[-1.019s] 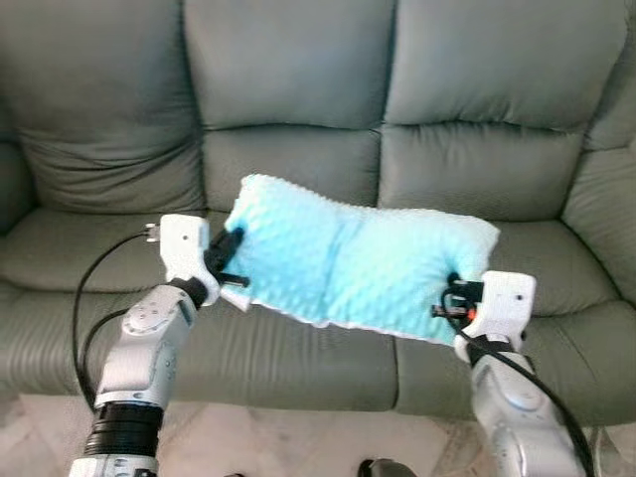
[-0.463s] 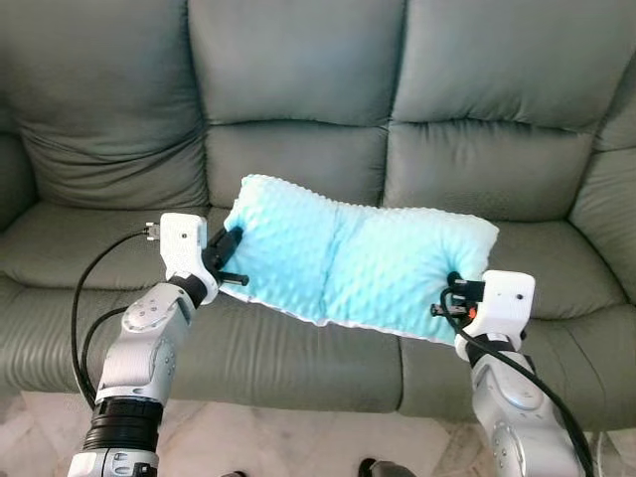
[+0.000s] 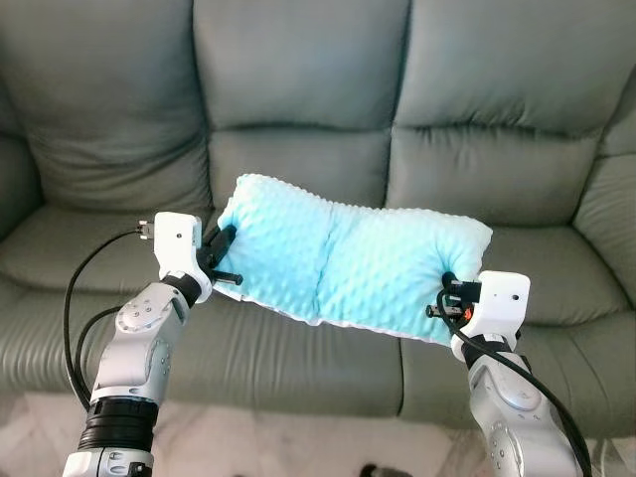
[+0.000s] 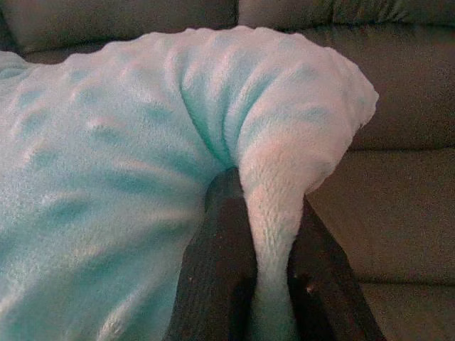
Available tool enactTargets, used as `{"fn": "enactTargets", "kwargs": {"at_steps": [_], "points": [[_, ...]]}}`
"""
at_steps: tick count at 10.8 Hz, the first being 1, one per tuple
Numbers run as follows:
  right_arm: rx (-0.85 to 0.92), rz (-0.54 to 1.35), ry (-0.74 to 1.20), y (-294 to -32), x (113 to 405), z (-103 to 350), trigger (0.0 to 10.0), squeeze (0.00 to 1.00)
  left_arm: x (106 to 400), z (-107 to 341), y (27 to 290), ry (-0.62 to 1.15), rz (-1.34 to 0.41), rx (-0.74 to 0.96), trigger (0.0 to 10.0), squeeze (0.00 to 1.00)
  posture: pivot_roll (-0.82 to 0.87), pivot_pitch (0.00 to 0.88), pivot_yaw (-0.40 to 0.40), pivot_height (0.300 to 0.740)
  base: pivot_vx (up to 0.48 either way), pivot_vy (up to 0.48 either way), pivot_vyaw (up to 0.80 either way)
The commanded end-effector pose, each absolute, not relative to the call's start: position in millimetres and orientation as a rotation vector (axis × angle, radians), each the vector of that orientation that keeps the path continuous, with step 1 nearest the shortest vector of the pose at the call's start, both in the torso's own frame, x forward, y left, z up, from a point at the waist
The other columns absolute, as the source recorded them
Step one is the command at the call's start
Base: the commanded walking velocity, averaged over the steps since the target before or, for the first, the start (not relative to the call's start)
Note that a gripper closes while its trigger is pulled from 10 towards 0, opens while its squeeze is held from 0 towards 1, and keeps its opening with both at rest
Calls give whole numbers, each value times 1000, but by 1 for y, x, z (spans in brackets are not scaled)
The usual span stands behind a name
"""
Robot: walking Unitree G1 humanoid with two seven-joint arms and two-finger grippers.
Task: Move the pillow to the sofa
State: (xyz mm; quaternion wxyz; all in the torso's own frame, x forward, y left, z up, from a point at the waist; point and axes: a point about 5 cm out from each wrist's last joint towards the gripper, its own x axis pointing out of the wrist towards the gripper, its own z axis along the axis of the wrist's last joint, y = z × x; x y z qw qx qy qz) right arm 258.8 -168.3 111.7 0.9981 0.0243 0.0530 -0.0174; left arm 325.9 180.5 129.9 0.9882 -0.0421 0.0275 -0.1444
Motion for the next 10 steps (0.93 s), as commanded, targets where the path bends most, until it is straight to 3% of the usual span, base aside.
{"fn": "enactTargets", "kwargs": {"at_steps": [1, 6, 10], "points": [[60, -4, 65, -165, 258, 119, 10000, 0, 328, 136, 185, 29, -280, -56, 10000, 0, -184, 142, 31, 740, 465, 0, 0], [84, 54, 63, -158, 255, 119, 10000, 0, 328, 134, 187, 38, -263, -62, 10000, 0, -184, 143, 28, 740, 450, 0, 0], [88, 67, 75, -157, 253, 117, 10000, 0, 327, 132, 188, 47, -261, -49, 10000, 0, -185, 145, 30, 740, 0, 0, 0]]}}
